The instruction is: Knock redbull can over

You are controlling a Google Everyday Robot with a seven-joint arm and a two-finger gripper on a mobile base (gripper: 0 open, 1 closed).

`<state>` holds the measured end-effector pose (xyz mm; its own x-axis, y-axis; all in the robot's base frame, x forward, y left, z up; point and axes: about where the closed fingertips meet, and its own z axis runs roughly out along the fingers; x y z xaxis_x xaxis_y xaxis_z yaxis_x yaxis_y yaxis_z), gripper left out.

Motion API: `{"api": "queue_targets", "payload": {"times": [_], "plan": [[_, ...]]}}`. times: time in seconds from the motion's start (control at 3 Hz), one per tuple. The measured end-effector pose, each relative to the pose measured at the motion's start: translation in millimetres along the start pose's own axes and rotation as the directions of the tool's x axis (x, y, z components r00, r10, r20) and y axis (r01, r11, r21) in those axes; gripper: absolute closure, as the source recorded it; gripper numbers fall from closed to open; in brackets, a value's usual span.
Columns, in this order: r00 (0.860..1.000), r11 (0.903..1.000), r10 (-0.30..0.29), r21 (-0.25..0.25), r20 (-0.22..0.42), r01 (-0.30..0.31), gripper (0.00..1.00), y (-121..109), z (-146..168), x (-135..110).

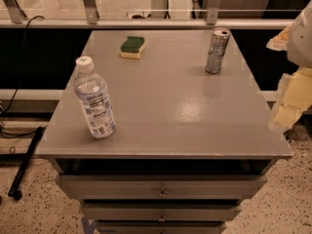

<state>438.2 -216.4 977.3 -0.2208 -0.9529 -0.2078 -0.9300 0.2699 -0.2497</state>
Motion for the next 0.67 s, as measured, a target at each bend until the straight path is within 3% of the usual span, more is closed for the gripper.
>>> {"api": "queue_targets", "payload": {"times": [0.67], "plan": [[0.999, 0.9994, 0.032, 0.01, 0.035, -0.032, 0.0, -15.6, 11.9, 6.1]]}}
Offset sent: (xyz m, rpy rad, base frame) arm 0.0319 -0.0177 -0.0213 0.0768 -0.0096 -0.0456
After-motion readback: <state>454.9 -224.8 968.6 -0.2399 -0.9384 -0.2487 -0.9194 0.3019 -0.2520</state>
